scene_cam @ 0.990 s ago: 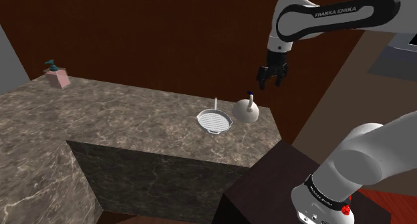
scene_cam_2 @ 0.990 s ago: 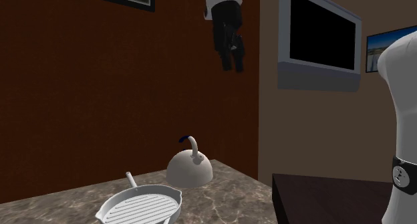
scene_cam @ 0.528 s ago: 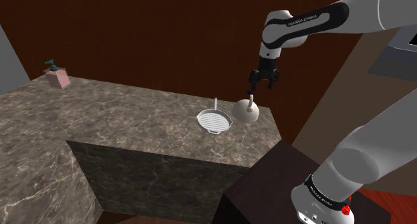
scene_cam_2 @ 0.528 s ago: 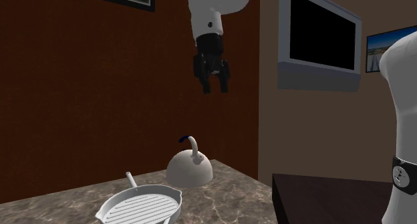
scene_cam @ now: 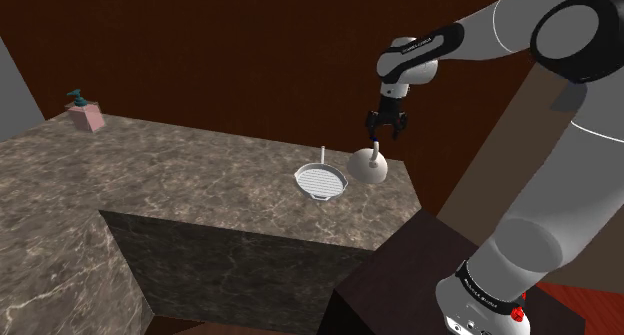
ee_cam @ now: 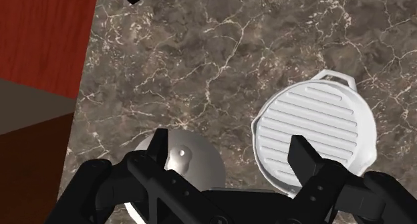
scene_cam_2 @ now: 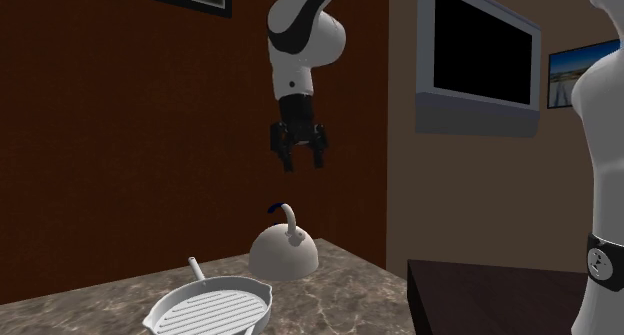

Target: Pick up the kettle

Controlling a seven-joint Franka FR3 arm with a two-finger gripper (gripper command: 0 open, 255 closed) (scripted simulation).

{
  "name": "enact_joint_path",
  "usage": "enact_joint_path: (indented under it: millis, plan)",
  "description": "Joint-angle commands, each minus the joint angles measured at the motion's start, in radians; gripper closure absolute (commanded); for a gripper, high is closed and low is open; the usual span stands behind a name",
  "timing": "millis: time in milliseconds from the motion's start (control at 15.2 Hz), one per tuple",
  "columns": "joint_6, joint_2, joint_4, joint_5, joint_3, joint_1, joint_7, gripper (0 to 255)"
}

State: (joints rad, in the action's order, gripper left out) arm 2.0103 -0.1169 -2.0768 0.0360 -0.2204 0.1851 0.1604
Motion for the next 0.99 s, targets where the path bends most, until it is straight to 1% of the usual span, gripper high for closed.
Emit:
enact_joint_path:
  millis: [0,330,726,924]
  plan:
    - [0.016,-0.077,0.052,0.032,-0.012,0.019,-0.004,0]
    - [0.028,-0.267,0.203,0.113,-0.026,0.074,-0.009,0]
    - [0.01,-0.492,0.413,0.2,-0.028,0.156,0.001,0]
    - [0.037,-0.517,0.41,0.207,-0.023,0.16,-0.004,0]
